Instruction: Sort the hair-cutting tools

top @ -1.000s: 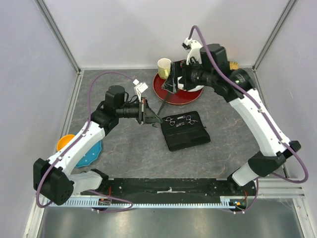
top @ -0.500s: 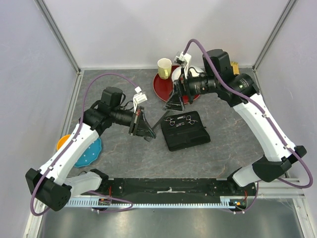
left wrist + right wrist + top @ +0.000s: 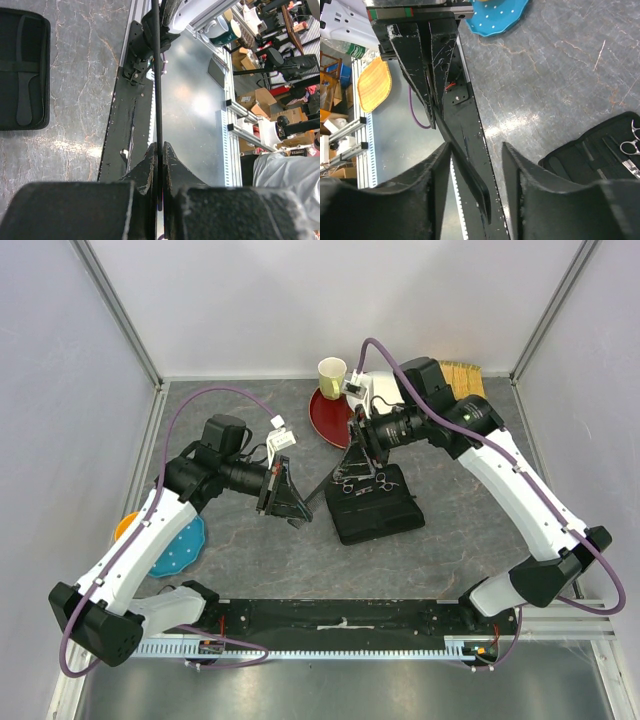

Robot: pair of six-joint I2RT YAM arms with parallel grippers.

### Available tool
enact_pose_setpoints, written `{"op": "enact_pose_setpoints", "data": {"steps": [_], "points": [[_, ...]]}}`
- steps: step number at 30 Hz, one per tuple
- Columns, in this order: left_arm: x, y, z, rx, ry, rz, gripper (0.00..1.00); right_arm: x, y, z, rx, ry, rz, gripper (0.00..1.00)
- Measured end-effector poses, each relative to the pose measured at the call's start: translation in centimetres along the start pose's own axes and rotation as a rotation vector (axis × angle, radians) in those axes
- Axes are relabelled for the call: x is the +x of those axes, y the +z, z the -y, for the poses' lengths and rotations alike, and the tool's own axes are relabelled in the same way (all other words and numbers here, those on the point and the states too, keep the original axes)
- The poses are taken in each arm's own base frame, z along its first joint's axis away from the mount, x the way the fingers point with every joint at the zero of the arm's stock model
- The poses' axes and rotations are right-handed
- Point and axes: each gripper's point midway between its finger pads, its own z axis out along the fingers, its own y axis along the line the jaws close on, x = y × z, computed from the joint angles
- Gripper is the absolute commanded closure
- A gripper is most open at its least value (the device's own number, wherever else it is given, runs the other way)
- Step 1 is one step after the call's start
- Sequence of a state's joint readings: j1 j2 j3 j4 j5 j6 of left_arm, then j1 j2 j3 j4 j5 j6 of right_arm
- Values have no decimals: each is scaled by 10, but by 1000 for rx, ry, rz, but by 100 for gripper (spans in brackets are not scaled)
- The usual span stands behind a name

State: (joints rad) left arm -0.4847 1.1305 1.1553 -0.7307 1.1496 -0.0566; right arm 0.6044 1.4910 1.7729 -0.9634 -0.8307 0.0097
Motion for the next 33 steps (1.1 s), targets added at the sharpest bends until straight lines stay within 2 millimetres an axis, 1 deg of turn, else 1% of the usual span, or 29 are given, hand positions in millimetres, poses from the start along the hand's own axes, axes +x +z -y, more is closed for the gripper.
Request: {"op": "enact_pose_setpoints", "data": {"steps": [3, 4, 6, 7, 9, 11, 12, 13, 14, 15, 16, 19, 23, 25, 26, 27, 28, 30, 32, 33], "points": [[0, 0, 0, 1, -1, -1, 98, 1, 0, -1, -6, 4, -3, 60], [1, 0, 0, 1, -3, -2, 98, 1, 0, -2, -11, 5, -3, 69], [1, 0, 0, 1, -5, -3, 98, 1, 1, -3, -21, 6, -4, 78], [2, 0, 0, -1, -9, -5, 98, 2, 1, -5, -31, 10, -5, 88], [3, 0, -1, -6, -13, -8, 96, 3, 1, -9, -53, 19, -6, 99], [4, -1, -2, -16, -13, -10, 86, 4, 1, -13, -71, 30, -7, 100], [4, -1, -3, -17, -12, -10, 69, 4, 1, -14, -72, 33, -7, 100], [4, -1, -3, -20, -8, -10, 55, 4, 1, -13, -72, 36, -7, 100], [4, -1, -4, -23, -5, -10, 46, 4, 1, -13, -72, 38, -7, 100], [4, -1, -5, -29, 3, -10, 39, 4, 1, -12, -66, 40, -7, 100], [3, -1, -7, -38, 11, -8, 30, 4, 2, -10, -55, 42, -7, 100], [0, -3, -12, -88, 33, 9, 20, 4, 2, 2, 3, 59, -3, 100], [-8, -9, -21, -200, 80, 88, 18, 2, -7, 31, 116, 143, 24, 100], [-11, -13, -31, -275, 75, 131, 17, 4, -14, 48, 177, 217, 38, 100], [-11, -14, -38, -312, 60, 146, 17, 6, -17, 60, 224, 254, 45, 100], [-10, -15, -46, -350, 28, 159, 17, 10, -23, 78, 303, 285, 52, 100], [-7, -14, -56, -385, -10, 167, 21, 12, -29, 93, 367, 315, 59, 100], [1, -12, -81, -457, -118, 171, 24, 23, -46, 131, 545, 393, 72, 100], [14, -5, -108, -513, -234, 155, 26, 37, -63, 163, 696, 466, 78, 100], [22, -1, -123, -539, -300, 142, 27, 49, -71, 178, 771, 507, 72, 100]]}}
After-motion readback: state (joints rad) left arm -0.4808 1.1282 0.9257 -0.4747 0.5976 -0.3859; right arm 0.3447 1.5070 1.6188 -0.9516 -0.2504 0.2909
